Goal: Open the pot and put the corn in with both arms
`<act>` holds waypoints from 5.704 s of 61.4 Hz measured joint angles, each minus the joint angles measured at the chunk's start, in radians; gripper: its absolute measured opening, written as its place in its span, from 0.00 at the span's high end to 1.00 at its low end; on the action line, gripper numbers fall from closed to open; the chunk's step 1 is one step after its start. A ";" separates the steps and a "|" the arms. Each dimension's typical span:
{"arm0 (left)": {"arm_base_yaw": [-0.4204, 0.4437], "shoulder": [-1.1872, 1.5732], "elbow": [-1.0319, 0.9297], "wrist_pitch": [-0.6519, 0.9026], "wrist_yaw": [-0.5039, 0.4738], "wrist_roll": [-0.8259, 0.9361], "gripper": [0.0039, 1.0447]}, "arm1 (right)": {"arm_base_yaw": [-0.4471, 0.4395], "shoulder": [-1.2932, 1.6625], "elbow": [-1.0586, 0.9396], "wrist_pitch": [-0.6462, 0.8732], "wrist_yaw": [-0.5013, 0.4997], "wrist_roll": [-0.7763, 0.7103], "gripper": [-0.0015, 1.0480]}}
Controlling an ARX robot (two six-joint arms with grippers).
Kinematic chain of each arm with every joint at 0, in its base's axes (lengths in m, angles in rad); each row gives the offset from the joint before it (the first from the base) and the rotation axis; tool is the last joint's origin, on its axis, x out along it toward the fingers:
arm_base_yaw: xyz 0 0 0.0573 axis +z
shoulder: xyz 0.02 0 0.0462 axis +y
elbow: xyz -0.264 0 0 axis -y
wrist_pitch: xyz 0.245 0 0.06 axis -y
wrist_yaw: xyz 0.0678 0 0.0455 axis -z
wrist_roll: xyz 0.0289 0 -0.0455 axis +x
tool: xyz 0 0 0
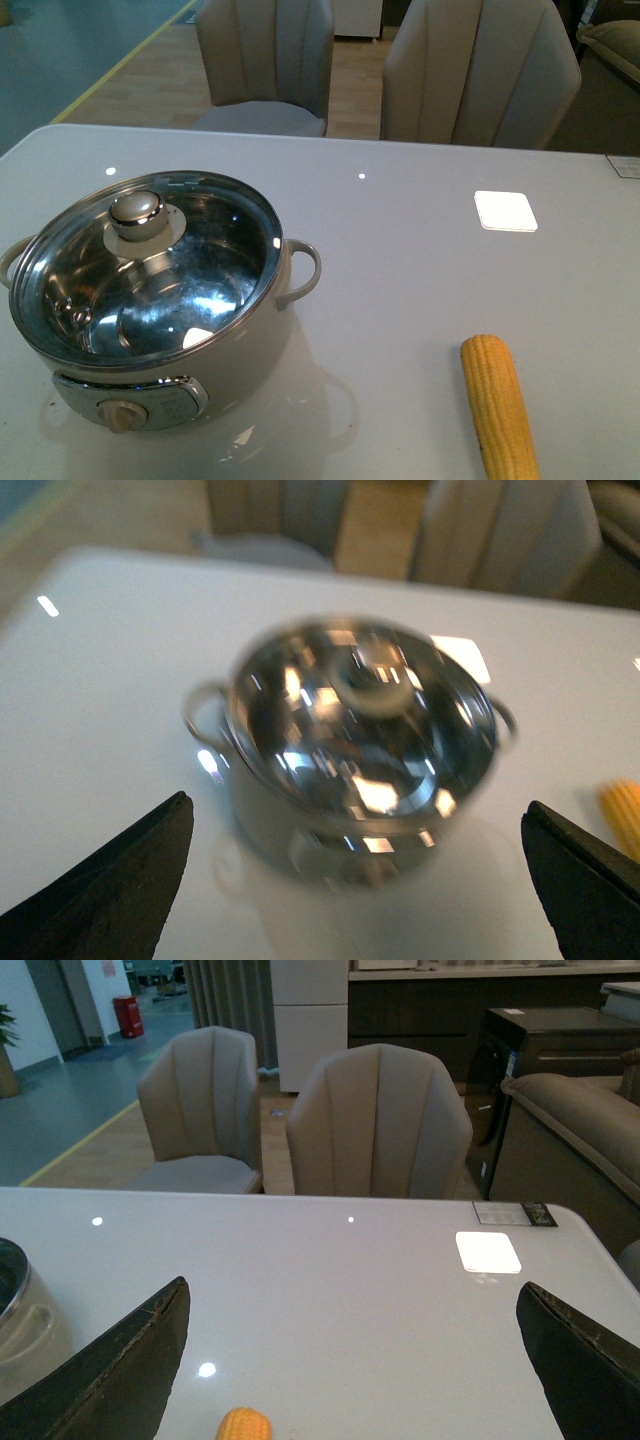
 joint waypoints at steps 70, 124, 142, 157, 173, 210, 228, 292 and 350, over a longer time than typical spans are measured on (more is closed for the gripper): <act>-0.279 1.545 0.578 0.671 -0.230 0.000 0.06 | 0.000 0.000 0.000 0.000 0.003 0.000 0.08; -0.310 1.714 0.696 0.646 -0.337 -0.013 0.06 | 0.000 0.000 0.000 0.000 0.003 0.000 0.08; -0.320 1.732 0.718 0.645 -0.344 -0.023 0.06 | 0.000 0.000 0.000 0.000 0.003 0.000 0.08; -0.322 1.736 0.724 0.645 -0.344 -0.037 0.06 | 0.000 0.000 0.000 0.000 0.003 0.000 0.08; -0.322 1.736 0.724 0.646 -0.348 -0.048 0.28 | 0.000 0.000 0.000 0.000 0.003 0.000 0.08; -0.332 1.735 0.718 0.673 -0.371 -0.054 0.58 | 0.000 0.000 0.000 0.000 0.003 0.000 0.08; -0.331 1.717 0.705 0.673 -0.375 -0.056 0.58 | 0.000 0.000 0.000 0.000 0.003 0.000 0.08; -0.280 1.511 0.770 0.486 -0.343 -0.024 0.58 | 0.000 0.000 0.000 0.000 0.003 0.000 0.08; 0.296 1.612 0.632 0.741 -0.213 0.106 0.58 | 0.000 0.000 0.000 0.000 0.003 0.000 0.08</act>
